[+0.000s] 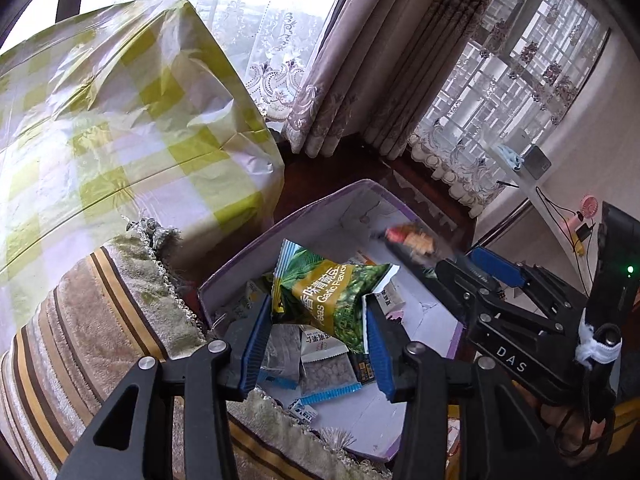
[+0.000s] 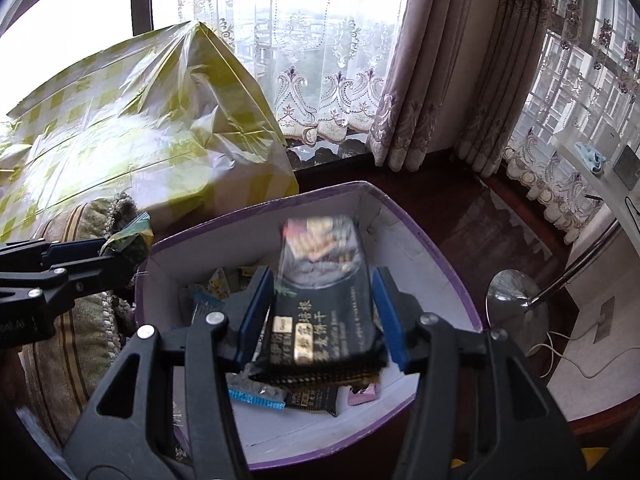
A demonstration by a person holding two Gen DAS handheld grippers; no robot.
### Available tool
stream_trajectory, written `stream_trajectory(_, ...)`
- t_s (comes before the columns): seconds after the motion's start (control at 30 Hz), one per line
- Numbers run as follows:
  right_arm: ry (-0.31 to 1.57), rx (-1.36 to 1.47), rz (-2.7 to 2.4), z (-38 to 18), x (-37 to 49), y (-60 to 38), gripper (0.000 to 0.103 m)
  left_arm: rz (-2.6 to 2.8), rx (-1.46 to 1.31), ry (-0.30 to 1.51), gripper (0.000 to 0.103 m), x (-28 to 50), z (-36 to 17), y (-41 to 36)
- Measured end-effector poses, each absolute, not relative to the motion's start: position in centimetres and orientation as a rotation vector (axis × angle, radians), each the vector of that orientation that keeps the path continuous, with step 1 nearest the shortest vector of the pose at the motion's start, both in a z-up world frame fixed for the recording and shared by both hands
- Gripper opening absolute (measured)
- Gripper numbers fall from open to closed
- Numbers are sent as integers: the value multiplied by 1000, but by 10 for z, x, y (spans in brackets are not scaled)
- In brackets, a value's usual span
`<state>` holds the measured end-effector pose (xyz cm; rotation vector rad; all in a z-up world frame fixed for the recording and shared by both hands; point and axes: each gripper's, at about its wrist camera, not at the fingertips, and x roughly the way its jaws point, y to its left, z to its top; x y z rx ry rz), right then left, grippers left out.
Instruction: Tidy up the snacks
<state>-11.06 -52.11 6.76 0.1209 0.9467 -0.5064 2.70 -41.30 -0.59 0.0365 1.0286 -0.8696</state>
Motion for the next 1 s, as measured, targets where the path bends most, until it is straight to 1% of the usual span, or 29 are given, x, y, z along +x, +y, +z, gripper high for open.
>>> stream_trajectory(0.03,942,121,-510,68,-111,-523,56,-865,27,1040,49,30,-8,-413)
stream_trajectory(0.07,939,125,-513,70,-111,-525,62,-855,20,1054,49,32,-10,-413)
stream_trajectory(0.1,937,127,-518,71,-111,-526,70,-845,18,1070,49,34,-12,-412)
stream_trajectory(0.17,928,124,-529,73,-113,-526,74,-834,11,1100,51,32,-15,-408)
stream_trajectory(0.27,923,112,-525,74,-117,-520,77,-841,-8,1112,54,24,-16,-398)
stream_trajectory(0.33,927,107,-516,73,-119,-514,77,-834,-14,1106,64,17,-16,-390)
stream_trajectory(0.53,963,118,-482,65,-131,-493,77,-833,-70,1095,65,9,-16,-369)
stream_trajectory(0.67,996,99,-493,57,-131,-487,77,-828,-49,1099,65,9,-16,-372)
stream_trajectory(0.8,1013,92,-504,54,-130,-489,78,-825,-33,1108,68,8,-19,-376)
stream_trajectory(1.0,1023,83,-507,52,-130,-490,78,-825,-31,1098,68,6,-20,-375)
